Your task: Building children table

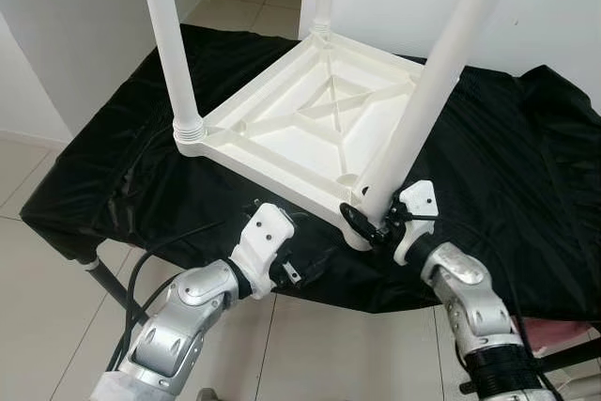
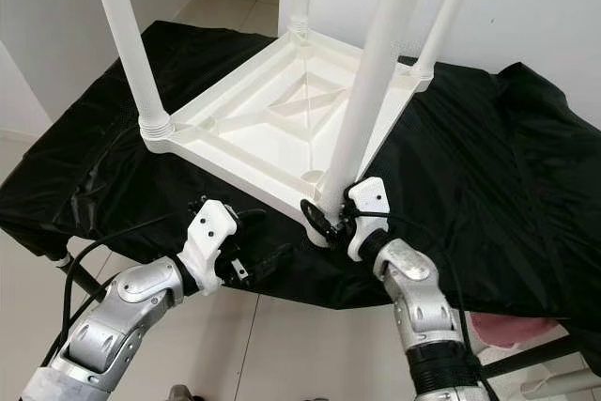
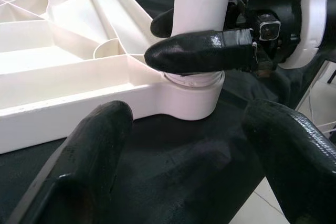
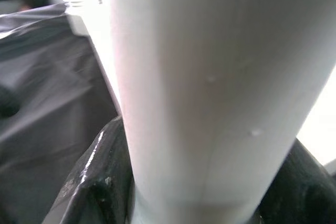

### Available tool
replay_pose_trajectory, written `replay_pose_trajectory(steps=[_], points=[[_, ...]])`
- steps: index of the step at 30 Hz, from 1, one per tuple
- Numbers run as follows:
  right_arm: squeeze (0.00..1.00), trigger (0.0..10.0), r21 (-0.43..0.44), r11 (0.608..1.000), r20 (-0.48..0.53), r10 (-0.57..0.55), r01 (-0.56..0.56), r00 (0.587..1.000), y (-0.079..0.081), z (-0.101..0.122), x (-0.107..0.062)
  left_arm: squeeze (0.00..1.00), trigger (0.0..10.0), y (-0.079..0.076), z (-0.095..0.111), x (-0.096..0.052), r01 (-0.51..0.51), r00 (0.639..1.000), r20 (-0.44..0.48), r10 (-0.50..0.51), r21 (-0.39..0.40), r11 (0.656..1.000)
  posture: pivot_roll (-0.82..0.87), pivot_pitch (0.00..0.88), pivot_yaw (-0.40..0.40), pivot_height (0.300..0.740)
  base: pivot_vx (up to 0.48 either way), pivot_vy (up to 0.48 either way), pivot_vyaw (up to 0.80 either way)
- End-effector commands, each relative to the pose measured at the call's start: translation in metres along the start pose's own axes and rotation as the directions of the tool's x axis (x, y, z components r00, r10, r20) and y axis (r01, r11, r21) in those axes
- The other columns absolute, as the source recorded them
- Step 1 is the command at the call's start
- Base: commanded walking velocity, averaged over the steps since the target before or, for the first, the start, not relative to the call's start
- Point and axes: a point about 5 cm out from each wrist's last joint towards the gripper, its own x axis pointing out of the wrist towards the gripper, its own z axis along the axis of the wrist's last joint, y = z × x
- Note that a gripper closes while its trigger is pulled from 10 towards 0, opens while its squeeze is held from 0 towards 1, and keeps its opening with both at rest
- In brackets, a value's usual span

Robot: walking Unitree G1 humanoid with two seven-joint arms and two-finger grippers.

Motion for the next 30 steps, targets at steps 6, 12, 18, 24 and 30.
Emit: replay_pose_trajectory(steps=[6,12,18,24,30], points=[[0.00,10.0,0.106,0.939,0.068,-0.334,0.326,0.940,0.014,0.013,-0.005,0.00,10.0,0.001,-0.003,0.003,0.032,0.999,-0.014,-0.032,0.002,0.999,-0.01,0.075,-0.043,0.740,0.000,0.000,0.00],[0.00,10.0,0.152,0.885,0.060,-0.453,0.440,0.890,0.033,0.014,0.000,0.00,10.0,-0.002,-0.004,0.002,0.043,0.999,-0.017,-0.043,-0.001,0.999,0.00,0.078,-0.039,0.740,0.000,0.000,0.00],[0.00,10.0,0.158,0.881,0.046,-0.457,0.446,0.888,0.032,0.017,-0.002,0.00,10.0,-0.005,-0.007,0.003,0.061,0.998,-0.033,-0.060,0.018,0.998,0.00,0.077,-0.042,0.740,0.000,0.000,0.00],[0.06,10.0,0.166,0.894,0.064,-0.430,0.415,0.901,0.034,0.020,0.000,0.00,10.0,-0.002,-0.006,0.003,0.054,0.998,-0.029,-0.054,0.019,0.998,0.00,0.069,-0.043,0.740,0.000,0.000,0.00],[1.00,10.0,0.141,0.948,0.116,-0.301,0.285,0.946,0.026,0.025,-0.005,0.00,10.0,0.000,-0.007,0.003,0.048,0.998,-0.031,-0.047,0.021,0.999,0.00,0.060,-0.045,0.740,0.000,0.000,0.00]])
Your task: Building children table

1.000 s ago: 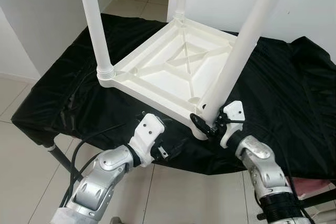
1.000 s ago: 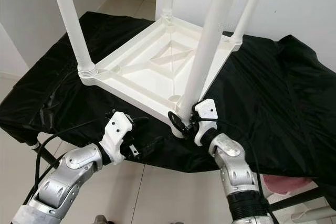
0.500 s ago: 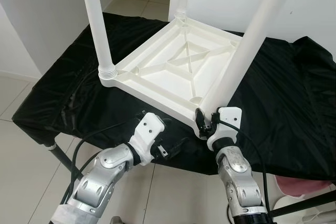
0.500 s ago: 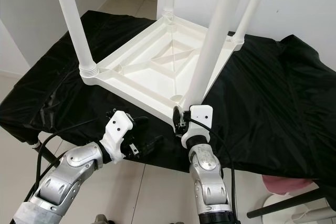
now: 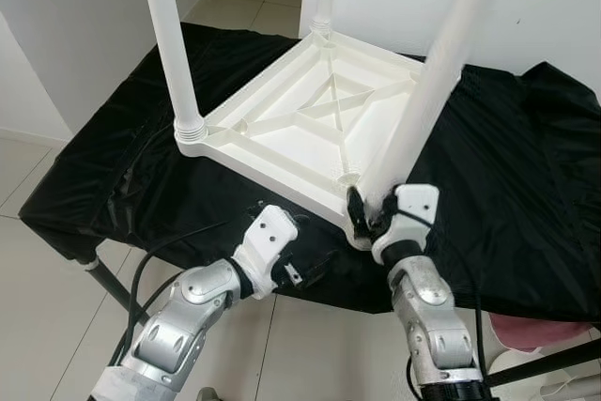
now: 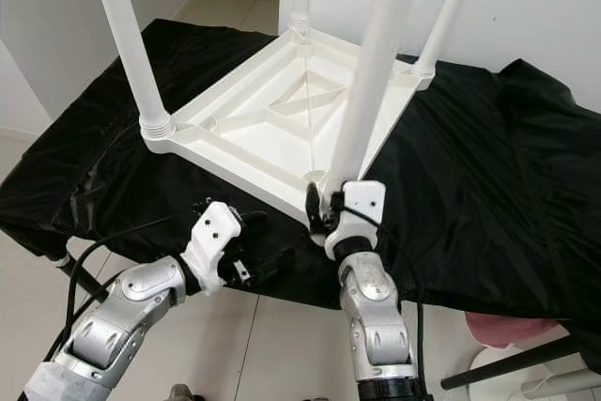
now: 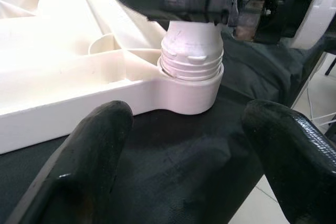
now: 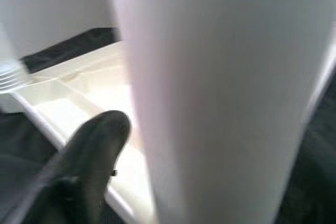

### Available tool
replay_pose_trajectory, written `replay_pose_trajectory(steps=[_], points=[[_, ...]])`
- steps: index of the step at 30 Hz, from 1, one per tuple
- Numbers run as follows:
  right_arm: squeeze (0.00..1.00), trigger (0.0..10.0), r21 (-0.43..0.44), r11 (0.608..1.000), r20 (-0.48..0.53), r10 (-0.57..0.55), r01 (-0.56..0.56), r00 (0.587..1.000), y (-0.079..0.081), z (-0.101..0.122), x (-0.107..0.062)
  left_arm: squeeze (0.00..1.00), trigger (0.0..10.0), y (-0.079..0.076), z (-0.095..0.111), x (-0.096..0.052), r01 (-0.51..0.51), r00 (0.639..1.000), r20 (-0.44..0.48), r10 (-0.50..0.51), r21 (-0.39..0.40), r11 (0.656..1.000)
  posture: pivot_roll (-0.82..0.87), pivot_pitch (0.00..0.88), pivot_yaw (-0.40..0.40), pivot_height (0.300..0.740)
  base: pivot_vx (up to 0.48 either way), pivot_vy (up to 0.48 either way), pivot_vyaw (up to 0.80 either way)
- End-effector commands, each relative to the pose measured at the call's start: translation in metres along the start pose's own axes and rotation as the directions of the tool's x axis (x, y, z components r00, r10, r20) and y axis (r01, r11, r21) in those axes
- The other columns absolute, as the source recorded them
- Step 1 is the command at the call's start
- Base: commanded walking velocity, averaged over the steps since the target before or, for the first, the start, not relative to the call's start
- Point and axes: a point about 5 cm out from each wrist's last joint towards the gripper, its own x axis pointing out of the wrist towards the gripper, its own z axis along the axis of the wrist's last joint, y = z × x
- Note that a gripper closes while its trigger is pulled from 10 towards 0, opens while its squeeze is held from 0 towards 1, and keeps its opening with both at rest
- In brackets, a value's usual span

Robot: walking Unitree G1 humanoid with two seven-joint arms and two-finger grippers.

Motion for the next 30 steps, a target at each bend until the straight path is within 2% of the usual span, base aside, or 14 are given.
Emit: replay_pose_trajectory(steps=[1,7,8,9,11,15,18,26,27,28,29,30], points=[[1.00,10.0,-0.017,0.997,0.009,0.078,-0.078,0.997,-0.009,0.002,-0.003,0.00,10.0,0.000,-0.003,-0.001,0.027,1.000,-0.012,-0.027,0.006,1.000,0.00,0.060,-0.046,0.740,0.000,0.000,0.00],[1.00,10.0,-0.042,0.989,-0.002,0.141,-0.141,0.990,-0.018,0.003,-0.004,0.00,10.0,0.002,-0.003,-0.002,0.027,1.000,-0.014,-0.026,0.012,1.000,0.00,0.055,-0.044,0.740,0.000,0.000,0.00],[0.73,10.0,-0.042,0.983,-0.026,0.180,-0.181,0.983,-0.024,0.001,-0.005,0.00,10.0,0.003,-0.003,-0.002,0.025,1.000,-0.015,-0.025,0.014,1.000,0.00,0.054,-0.043,0.740,0.000,0.000,0.00],[0.00,10.0,-0.059,0.972,-0.045,0.226,-0.228,0.973,-0.029,-0.001,-0.005,0.00,10.0,0.004,-0.003,-0.002,0.025,1.000,-0.016,-0.024,0.016,1.000,0.00,0.050,-0.042,0.740,0.000,0.000,0.00],[0.00,10.0,-0.059,0.972,-0.045,0.226,-0.228,0.973,-0.029,-0.001,-0.005,0.00,10.0,0.004,-0.003,-0.002,0.025,1.000,-0.016,-0.024,0.016,1.000,0.00,0.050,-0.042,0.740,0.000,0.000,0.00],[0.00,10.0,-0.089,0.951,-0.077,0.291,-0.297,0.954,-0.041,-0.006,-0.003,0.00,10.0,0.004,-0.003,-0.002,0.025,1.000,-0.016,-0.025,0.020,0.999,0.00,0.045,-0.041,0.740,0.000,0.000,0.00],[0.00,10.0,-0.124,0.909,-0.119,0.383,-0.397,0.916,-0.050,-0.010,0.007,0.00,10.0,0.003,-0.003,-0.001,0.034,0.999,-0.017,-0.034,0.023,0.999,0.00,0.036,-0.037,0.740,0.000,0.000,0.00],[0.00,10.0,-0.159,0.871,-0.139,0.446,-0.464,0.884,-0.047,-0.014,0.021,0.00,10.0,0.000,-0.003,0.002,0.055,0.998,-0.016,-0.055,0.026,0.998,0.01,0.032,-0.032,0.740,0.000,0.000,0.00],[0.00,9.5,-0.162,0.867,-0.140,0.453,-0.472,0.880,-0.047,-0.015,0.024,0.00,10.0,-0.001,-0.003,0.003,0.061,0.998,-0.015,-0.061,0.027,0.998,0.01,0.030,-0.031,0.740,0.000,0.000,0.00],[0.00,3.9,-0.161,0.861,-0.141,0.464,-0.483,0.875,-0.047,-0.016,0.026,0.00,10.0,-0.002,-0.003,0.003,0.065,0.998,-0.014,-0.065,0.027,0.997,0.01,0.029,-0.030,0.740,0.000,0.000,0.00],[0.00,0.0,-0.158,0.859,-0.138,0.470,-0.487,0.872,-0.048,-0.016,0.027,0.00,10.0,-0.002,-0.003,0.004,0.067,0.998,-0.014,-0.066,0.028,0.997,0.01,0.029,-0.030,0.740,0.000,0.000,0.00],[0.00,0.0,-0.158,0.859,-0.138,0.470,-0.487,0.872,-0.048,-0.016,0.027,0.00,10.0,-0.002,-0.003,0.004,0.067,0.998,-0.014,-0.066,0.028,0.997,0.01,0.029,-0.030,0.740,0.000,0.000,0.00]])
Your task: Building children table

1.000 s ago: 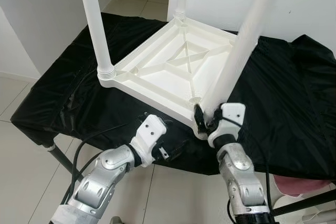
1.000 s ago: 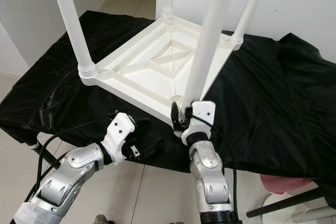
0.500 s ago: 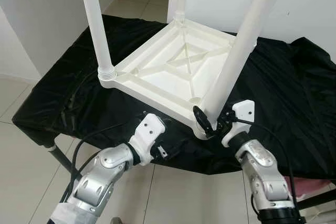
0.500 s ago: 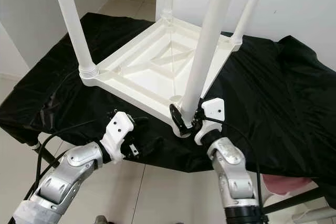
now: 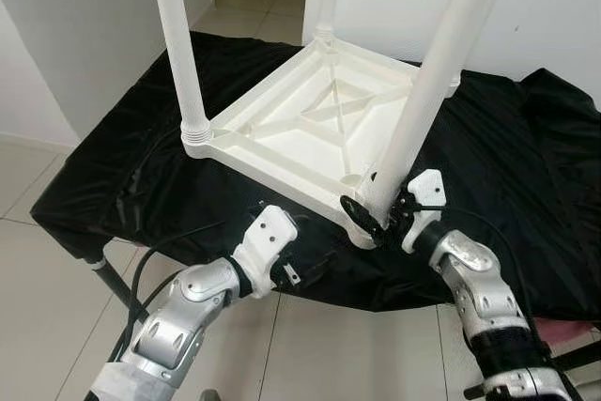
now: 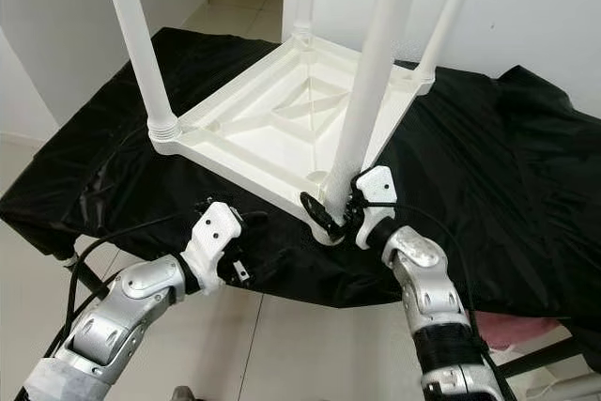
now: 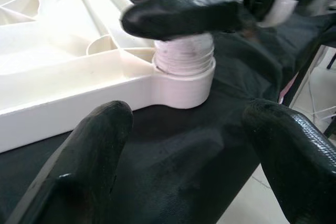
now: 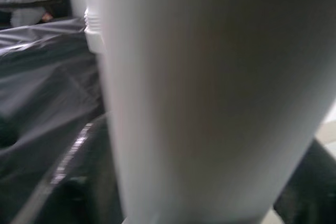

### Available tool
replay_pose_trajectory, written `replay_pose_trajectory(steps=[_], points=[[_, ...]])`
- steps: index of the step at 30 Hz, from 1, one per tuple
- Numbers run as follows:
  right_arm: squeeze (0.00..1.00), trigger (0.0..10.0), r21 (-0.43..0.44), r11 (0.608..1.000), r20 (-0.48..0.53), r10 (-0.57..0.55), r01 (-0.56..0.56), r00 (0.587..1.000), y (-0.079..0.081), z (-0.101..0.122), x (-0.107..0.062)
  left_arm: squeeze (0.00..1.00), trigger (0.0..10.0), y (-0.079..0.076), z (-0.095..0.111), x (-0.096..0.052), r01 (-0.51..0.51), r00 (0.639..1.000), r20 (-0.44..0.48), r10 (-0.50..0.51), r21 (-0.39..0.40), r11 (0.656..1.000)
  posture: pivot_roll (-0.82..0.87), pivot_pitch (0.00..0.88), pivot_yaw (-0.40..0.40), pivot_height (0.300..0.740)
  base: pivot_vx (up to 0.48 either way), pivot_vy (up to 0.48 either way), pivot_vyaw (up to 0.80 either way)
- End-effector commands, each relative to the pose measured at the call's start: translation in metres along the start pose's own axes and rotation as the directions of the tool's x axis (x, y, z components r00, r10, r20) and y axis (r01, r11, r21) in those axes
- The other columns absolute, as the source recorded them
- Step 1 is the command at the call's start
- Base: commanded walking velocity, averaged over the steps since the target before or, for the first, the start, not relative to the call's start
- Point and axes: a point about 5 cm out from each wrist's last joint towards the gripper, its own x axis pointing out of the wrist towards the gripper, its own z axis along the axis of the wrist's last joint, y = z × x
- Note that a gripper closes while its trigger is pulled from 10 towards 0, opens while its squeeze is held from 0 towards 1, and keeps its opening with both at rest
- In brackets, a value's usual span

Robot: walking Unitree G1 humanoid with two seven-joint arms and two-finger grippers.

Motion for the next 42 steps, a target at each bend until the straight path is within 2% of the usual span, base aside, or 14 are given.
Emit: replay_pose_trajectory(steps=[1,13,14,15,20,24,28,30,33,35,36,38,39,42], points=[[0.00,0.0,-0.009,1.000,-0.013,0.019,-0.019,1.000,-0.002,-0.005,-0.002,0.00,10.0,-0.004,-0.001,0.002,0.058,0.998,-0.006,-0.058,0.012,0.998,0.01,0.027,-0.031,0.740,0.000,0.000,0.00],[0.00,0.0,0.018,1.000,-0.034,-0.025,0.026,0.999,-0.012,-0.015,-0.013,0.00,10.0,-0.005,-0.001,0.002,0.063,0.998,-0.007,-0.063,0.009,0.998,0.00,0.032,-0.030,0.740,0.000,0.000,0.00],[0.00,2.7,0.021,0.999,-0.035,-0.037,0.038,0.999,-0.011,-0.017,-0.013,0.00,10.0,-0.005,-0.001,0.002,0.065,0.998,-0.006,-0.065,0.006,0.998,-0.01,0.033,-0.029,0.740,0.000,0.000,0.00],[0.00,10.0,0.031,0.998,-0.030,-0.050,0.051,0.998,-0.011,-0.017,-0.013,0.00,10.0,-0.006,-0.001,0.003,0.067,0.998,-0.006,-0.067,0.007,0.998,-0.01,0.033,-0.029,0.740,0.000,0.000,0.00],[0.00,10.0,0.047,0.994,-0.022,-0.095,0.096,0.995,-0.010,-0.017,-0.012,0.00,10.0,-0.006,-0.001,0.003,0.070,0.998,-0.005,-0.070,0.007,0.998,-0.01,0.034,-0.028,0.740,0.000,0.000,0.00],[0.00,10.0,0.025,0.968,-0.025,-0.248,0.249,0.968,-0.009,-0.014,-0.006,0.00,10.0,-0.006,-0.002,0.002,0.070,0.998,-0.009,-0.070,0.006,0.998,0.00,0.035,-0.029,0.740,0.000,0.000,0.00],[0.00,10.0,0.028,0.952,-0.005,-0.305,0.305,0.952,-0.006,-0.011,-0.004,0.00,10.0,-0.007,-0.002,0.001,0.072,0.997,-0.010,-0.072,0.003,0.997,0.00,0.036,-0.030,0.740,0.000,0.000,0.00],[0.00,10.0,0.099,0.914,-0.004,-0.395,0.393,0.919,0.004,-0.009,0.000,0.00,10.0,-0.007,-0.003,0.001,0.072,0.997,-0.011,-0.072,0.003,0.997,0.00,0.036,-0.032,0.740,0.000,0.000,0.00],[0.00,10.0,0.128,0.899,-0.011,-0.420,0.418,0.907,0.010,-0.008,0.002,0.00,10.0,-0.007,-0.003,0.001,0.071,0.997,-0.012,-0.071,0.004,0.997,0.00,0.036,-0.032,0.740,0.000,0.000,0.00],[0.00,10.0,0.170,0.860,-0.025,-0.485,0.482,0.874,0.024,-0.008,0.005,0.00,10.0,-0.007,-0.003,0.001,0.070,0.997,-0.012,-0.070,0.004,0.998,0.00,0.035,-0.036,0.740,0.000,0.000,0.00],[0.00,10.0,0.170,0.860,-0.025,-0.485,0.482,0.874,0.024,-0.008,0.005,0.00,10.0,-0.007,-0.003,0.001,0.070,0.997,-0.012,-0.070,0.004,0.998,0.00,0.035,-0.036,0.740,0.000,0.000,0.00],[0.00,10.0,0.208,0.775,-0.037,-0.604,0.597,0.796,0.035,-0.006,0.006,0.00,10.0,-0.007,-0.003,0.001,0.069,0.998,-0.013,-0.069,0.005,0.998,0.01,0.032,-0.041,0.740,0.000,0.000,0.00],[0.00,10.0,0.208,0.775,-0.037,-0.604,0.597,0.796,0.035,-0.006,0.006,0.00,10.0,-0.007,-0.003,0.001,0.069,0.998,-0.013,-0.069,0.005,0.998,0.01,0.032,-0.041,0.740,0.000,0.000,0.00],[0.00,10.0,0.243,0.720,-0.037,-0.662,0.649,0.748,0.042,-0.003,0.007,0.00,10.0,-0.007,-0.003,0.001,0.065,0.998,-0.012,-0.065,0.007,0.998,0.01,0.034,-0.042,0.740,0.000,0.000,0.00]])
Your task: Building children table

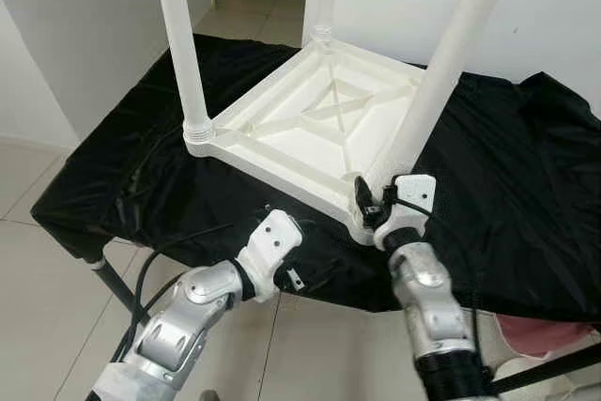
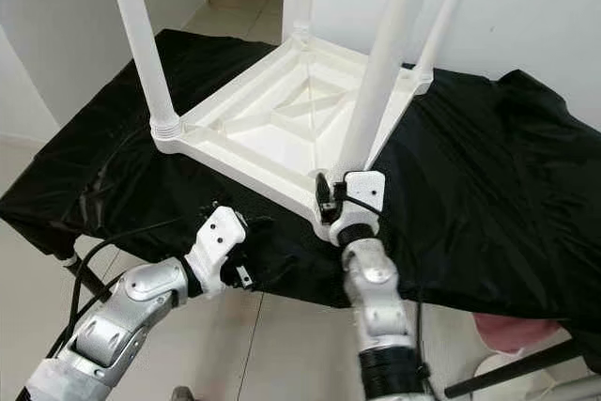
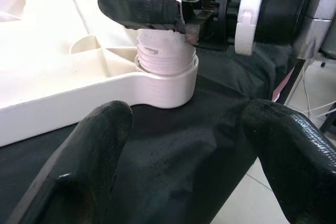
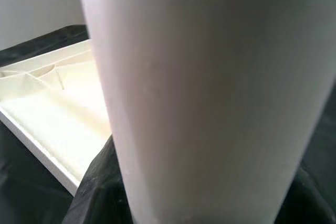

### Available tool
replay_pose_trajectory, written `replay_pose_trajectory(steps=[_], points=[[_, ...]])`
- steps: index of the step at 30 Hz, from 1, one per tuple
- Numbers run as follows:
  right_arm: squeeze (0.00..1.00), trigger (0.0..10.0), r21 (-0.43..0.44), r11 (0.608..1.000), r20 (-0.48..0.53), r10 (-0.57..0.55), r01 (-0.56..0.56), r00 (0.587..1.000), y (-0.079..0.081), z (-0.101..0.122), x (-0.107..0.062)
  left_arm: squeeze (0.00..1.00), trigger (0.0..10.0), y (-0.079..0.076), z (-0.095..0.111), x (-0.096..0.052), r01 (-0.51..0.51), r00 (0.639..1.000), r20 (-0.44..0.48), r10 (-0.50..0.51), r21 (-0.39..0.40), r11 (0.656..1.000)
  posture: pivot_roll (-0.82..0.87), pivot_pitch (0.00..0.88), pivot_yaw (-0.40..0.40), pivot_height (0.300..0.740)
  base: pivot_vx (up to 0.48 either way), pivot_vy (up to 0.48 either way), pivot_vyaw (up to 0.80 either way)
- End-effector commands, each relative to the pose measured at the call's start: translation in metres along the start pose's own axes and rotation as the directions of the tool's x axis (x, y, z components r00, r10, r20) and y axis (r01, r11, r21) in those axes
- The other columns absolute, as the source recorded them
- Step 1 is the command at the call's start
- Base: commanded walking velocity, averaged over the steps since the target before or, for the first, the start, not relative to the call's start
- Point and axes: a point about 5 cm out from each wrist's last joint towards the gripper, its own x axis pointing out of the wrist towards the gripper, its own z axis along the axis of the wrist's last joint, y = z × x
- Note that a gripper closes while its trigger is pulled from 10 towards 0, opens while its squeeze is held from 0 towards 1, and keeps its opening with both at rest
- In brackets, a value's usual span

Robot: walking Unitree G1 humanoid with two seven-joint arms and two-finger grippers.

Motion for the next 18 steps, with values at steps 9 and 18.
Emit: replay_pose_trajectory(steps=[9,18], points=[[0.00,10.0,0.087,0.994,0.020,-0.075,0.073,0.997,0.001,0.010,-0.007,0.00,10.0,-0.002,-0.001,-0.002,0.046,0.999,-0.009,-0.046,0.010,0.999,0.01,0.033,-0.038,0.740,0.000,0.000,0.00],[1.00,10.0,0.057,0.998,0.047,-0.017,0.014,0.999,-0.001,0.015,-0.009,0.00,10.0,0.000,0.001,-0.002,0.056,0.998,-0.011,-0.055,0.025,0.998,0.01,0.038,-0.036,0.740,0.000,0.000,0.00]])
